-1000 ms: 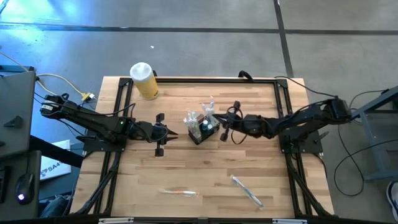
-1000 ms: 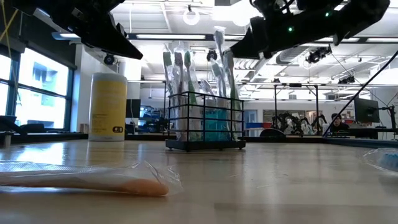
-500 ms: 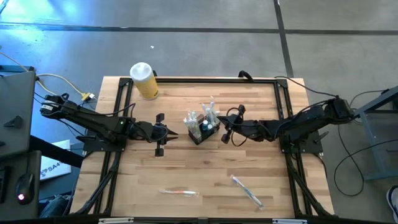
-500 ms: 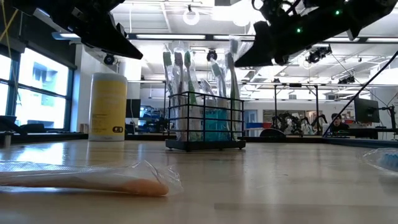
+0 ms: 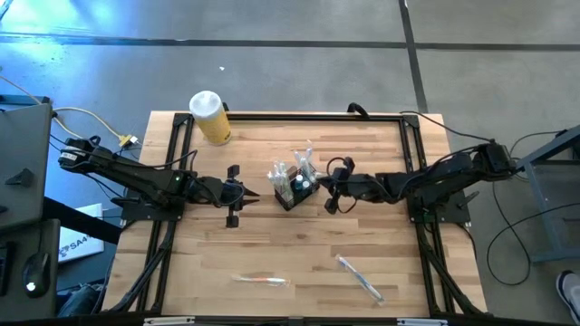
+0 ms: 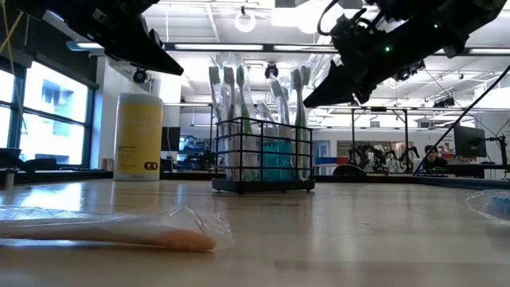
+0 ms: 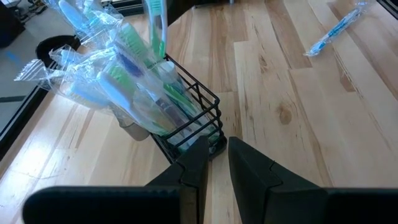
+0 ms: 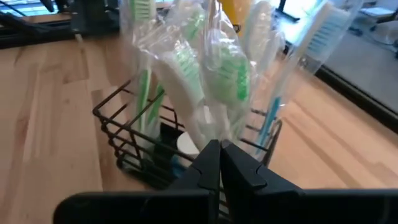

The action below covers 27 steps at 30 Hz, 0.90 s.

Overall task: Pick & Place toothbrushing station
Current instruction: Put the green toothbrush into the wire organizer, then put the blue toothbrush into the wire organizer

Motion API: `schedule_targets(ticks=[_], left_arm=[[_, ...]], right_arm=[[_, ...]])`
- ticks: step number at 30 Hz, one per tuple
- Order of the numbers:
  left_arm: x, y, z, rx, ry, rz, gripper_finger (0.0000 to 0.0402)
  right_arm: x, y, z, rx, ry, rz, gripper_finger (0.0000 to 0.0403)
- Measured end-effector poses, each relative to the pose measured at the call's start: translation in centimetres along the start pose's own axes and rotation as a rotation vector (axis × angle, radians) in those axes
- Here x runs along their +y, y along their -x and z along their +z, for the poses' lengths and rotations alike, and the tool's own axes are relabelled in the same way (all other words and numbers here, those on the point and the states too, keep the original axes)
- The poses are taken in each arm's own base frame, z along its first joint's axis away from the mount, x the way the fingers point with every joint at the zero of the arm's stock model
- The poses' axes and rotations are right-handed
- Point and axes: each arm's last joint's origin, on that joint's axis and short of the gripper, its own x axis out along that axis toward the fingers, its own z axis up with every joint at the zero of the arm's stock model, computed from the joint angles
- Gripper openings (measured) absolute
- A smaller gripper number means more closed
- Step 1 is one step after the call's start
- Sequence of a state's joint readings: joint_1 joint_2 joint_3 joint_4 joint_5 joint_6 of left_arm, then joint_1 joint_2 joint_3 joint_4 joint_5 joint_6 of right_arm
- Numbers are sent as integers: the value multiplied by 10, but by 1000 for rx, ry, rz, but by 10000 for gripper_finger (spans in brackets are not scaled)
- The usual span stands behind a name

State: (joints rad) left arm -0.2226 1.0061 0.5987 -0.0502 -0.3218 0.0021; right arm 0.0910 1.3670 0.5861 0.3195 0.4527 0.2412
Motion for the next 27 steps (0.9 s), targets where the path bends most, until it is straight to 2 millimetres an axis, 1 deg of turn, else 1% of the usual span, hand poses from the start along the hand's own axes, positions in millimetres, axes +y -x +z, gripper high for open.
schedule_targets(ticks=[3, 6, 9, 12, 15, 18, 20, 23, 25, 27], left_arm=[[0, 0, 0, 0, 0, 0, 58], [0, 0, 0, 0, 0, 0, 58], [0, 0, 0, 0, 0, 0, 58], [0, 0, 0, 1, 0, 0, 58], [0, 0, 0, 4, -1, 0, 58], [0, 0, -1, 5, -1, 0, 58], [0, 0, -1, 12, -4, 0, 58], [0, 0, -2, 21, -1, 0, 58], [0, 0, -3, 28, -2, 0, 58], [0, 0, -3, 27, 0, 0, 58]], right_arm=[[-2, -1, 0, 10, -1, 5, 7], [-2, -1, -1, 15, 7, 3, 26], [-2, 1, 1, 8, 15, 7, 58], [-3, 2, 1, 12, 17, 9, 101], [-3, 9, 6, -1, 5, 19, 148], [-2, 27, 12, 15, 19, 60, 188], [1, 43, 19, 32, 14, 88, 202], [9, 71, 27, 81, -10, 149, 203], [18, 89, 31, 133, -37, 251, 197], [30, 103, 34, 182, -72, 388, 187]])
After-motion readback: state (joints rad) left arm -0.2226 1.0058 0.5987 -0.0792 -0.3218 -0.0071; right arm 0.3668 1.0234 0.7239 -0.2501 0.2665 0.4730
